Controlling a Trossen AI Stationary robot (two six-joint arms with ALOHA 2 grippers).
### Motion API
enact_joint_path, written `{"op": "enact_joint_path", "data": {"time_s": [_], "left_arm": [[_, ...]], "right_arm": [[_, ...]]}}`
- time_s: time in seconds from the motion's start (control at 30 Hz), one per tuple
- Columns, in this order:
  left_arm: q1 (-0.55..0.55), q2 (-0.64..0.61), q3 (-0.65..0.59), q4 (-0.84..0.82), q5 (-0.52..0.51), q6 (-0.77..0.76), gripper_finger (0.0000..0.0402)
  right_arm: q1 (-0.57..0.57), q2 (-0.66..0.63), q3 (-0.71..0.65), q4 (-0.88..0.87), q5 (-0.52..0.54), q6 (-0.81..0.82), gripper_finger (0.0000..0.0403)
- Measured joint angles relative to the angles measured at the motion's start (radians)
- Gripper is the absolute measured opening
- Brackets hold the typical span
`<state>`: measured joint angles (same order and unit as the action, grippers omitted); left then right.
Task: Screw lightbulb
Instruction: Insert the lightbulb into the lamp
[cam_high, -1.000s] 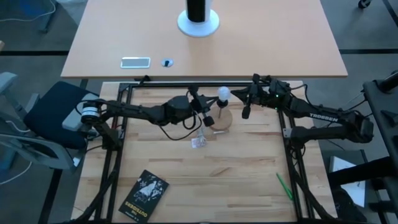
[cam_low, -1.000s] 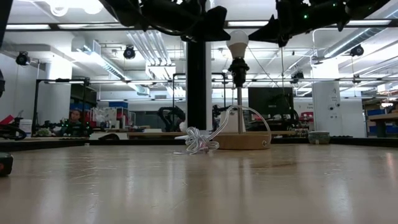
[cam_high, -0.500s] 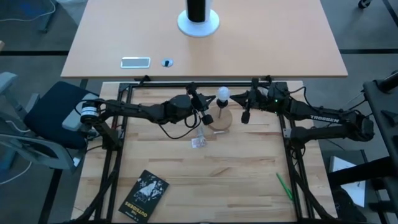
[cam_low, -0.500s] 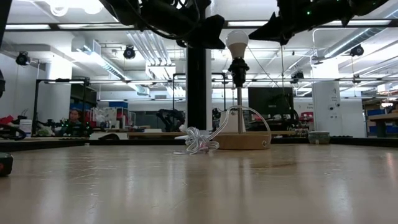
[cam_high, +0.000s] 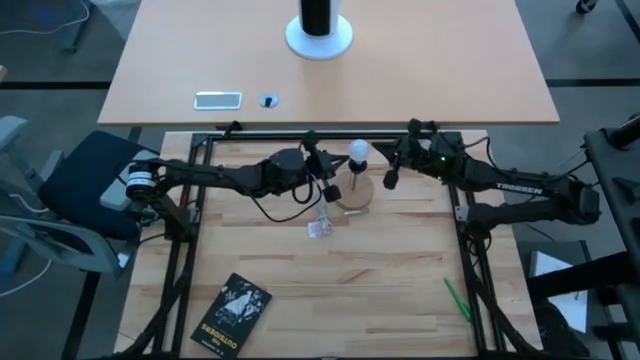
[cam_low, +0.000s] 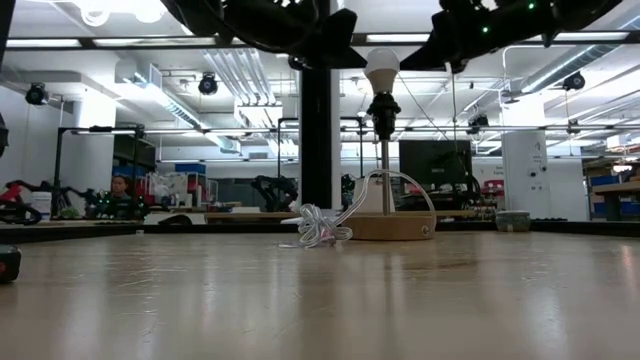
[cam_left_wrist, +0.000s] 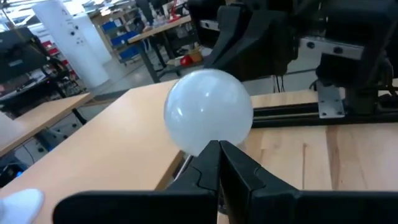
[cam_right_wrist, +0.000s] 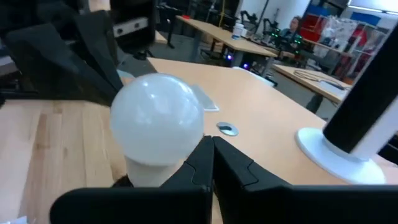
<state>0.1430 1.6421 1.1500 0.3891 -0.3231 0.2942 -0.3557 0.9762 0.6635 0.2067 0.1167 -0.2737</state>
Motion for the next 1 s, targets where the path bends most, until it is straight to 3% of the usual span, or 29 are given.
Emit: {"op": "enact_joint_path", "data": {"time_s": [0.47,0.6,0.67,0.8,1.0], "left_arm": [[0.042,0.005,0.000,-0.014,-0.013,-0.024,0.0000],[0.041,-0.005,0.000,-0.049,-0.051,-0.024,0.0000],[0.034,-0.027,0.000,-0.058,-0.015,-0.024,0.0000],[0.027,-0.055,0.002,-0.053,0.174,-0.035,0.0000],[0.041,-0.026,0.001,-0.027,0.166,-0.046,0.0000]], "right_arm": [[0.047,-0.029,0.010,-0.083,-0.054,0.067,0.0000],[0.052,-0.061,0.010,-0.123,-0.002,0.071,0.0000],[0.048,-0.073,0.010,-0.123,0.019,0.064,0.0000],[0.027,-0.062,0.010,-0.103,0.039,0.028,0.0000],[0.008,-0.004,0.010,-0.055,0.035,0.013,0.0000]]}}
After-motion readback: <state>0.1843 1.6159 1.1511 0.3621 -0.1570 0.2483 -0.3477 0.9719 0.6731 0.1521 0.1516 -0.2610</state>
